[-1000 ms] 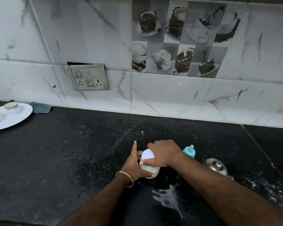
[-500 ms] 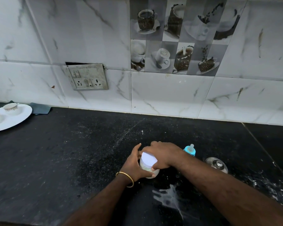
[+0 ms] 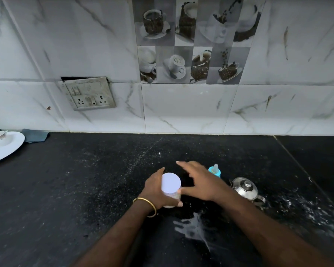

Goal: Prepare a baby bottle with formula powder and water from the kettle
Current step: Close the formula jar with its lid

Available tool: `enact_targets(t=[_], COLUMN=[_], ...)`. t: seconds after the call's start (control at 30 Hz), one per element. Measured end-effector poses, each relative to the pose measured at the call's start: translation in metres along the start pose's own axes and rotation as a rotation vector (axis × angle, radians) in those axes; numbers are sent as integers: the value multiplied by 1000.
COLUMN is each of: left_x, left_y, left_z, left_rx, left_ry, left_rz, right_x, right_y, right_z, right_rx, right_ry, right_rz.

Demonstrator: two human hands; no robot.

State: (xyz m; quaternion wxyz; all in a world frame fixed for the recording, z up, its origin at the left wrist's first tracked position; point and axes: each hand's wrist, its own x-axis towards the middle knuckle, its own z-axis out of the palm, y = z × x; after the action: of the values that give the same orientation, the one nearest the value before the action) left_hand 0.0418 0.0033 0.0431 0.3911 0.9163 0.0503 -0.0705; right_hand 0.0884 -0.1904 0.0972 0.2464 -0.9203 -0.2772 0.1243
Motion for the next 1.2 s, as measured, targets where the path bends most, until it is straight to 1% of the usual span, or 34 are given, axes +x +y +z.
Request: enact_targets(t=[0.1,0.13,0.17,0.2,0.27,0.3,0.33,0.37,0.43,0.57,0.8,1.0,1.2], left_x=[6,8,9,10,10,10,9,9,8,6,4,7,7], left_y=[9,11,12,12,16,18,19,20,22,23,31,35,38], left_z=[-2,-3,-3,-4,-5,-5,-4,-4,-4,-2,-3,-3,-2], left_rx=[224,260,282,295,306,307,308,307,308,293,286,266,287], left_ry=[30,29,26,23,16,18,22,27,34,57,72,82,56], left_rz=[26,27,25,21,9,-3,-17,-31,-55,-70,-85,-99,-126], right_x=[-26,-35,-43,-50,-62,-66,-69,-70,-71,-69,-68,-67,-68], right_y=[39,55,70,84,107,116,123,128,134,133,125,122,122], right_z=[-25,-34,-42,-49,-56,-55,-53,-50,-46,-48,-38,-33,-33], right_rx=[56,45,20,-24,-121,-144,-152,-154,-165,-162,-178,-166,-158], right_ry=[340,410,427,378,134,16,-67,-110,-103,-21,80,103,72], right_rz=[20,62,130,221,399,447,464,465,449,441,549,598,602])
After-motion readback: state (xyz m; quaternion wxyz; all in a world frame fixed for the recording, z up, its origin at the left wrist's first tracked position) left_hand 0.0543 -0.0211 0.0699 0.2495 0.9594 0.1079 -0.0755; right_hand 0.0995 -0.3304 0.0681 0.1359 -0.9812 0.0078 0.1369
